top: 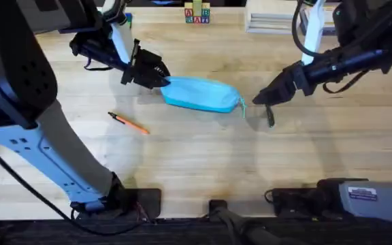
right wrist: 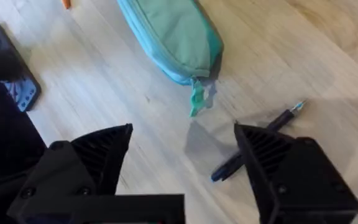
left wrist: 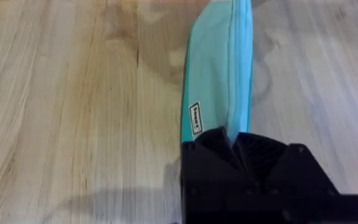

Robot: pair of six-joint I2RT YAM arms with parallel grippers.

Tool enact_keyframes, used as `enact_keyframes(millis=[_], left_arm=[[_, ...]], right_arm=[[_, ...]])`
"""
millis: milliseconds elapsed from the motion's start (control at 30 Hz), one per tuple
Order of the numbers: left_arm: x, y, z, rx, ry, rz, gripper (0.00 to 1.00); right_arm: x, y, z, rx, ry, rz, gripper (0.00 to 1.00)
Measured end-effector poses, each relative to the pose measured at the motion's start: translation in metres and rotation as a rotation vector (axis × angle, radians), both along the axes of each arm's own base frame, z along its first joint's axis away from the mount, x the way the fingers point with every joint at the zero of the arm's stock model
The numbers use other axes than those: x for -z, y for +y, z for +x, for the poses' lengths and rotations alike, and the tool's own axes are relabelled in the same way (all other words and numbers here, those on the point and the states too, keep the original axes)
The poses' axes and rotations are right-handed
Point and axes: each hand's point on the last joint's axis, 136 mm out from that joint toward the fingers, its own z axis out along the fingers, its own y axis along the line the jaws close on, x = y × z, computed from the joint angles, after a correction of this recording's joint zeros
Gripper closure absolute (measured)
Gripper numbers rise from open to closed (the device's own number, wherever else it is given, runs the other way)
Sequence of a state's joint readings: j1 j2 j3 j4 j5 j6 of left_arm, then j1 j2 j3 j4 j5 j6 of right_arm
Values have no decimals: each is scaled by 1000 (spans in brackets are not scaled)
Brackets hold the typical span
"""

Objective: Unzip the bag, pick up the pens from the table one at a time and place them inside, then zip the bag closed.

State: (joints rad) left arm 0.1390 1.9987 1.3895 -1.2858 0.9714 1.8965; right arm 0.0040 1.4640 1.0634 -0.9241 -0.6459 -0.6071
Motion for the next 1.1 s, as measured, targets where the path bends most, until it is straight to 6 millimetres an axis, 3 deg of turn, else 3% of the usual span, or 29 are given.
enact_keyframes(millis=[733, 1100], left_arm=[[0, 0, 0, 0, 0, 0, 958], [0, 0, 0, 0, 0, 0, 958]], right_arm=[[33, 6, 14, -16, 68, 27, 5], [56, 28, 11, -108, 98, 22, 5]])
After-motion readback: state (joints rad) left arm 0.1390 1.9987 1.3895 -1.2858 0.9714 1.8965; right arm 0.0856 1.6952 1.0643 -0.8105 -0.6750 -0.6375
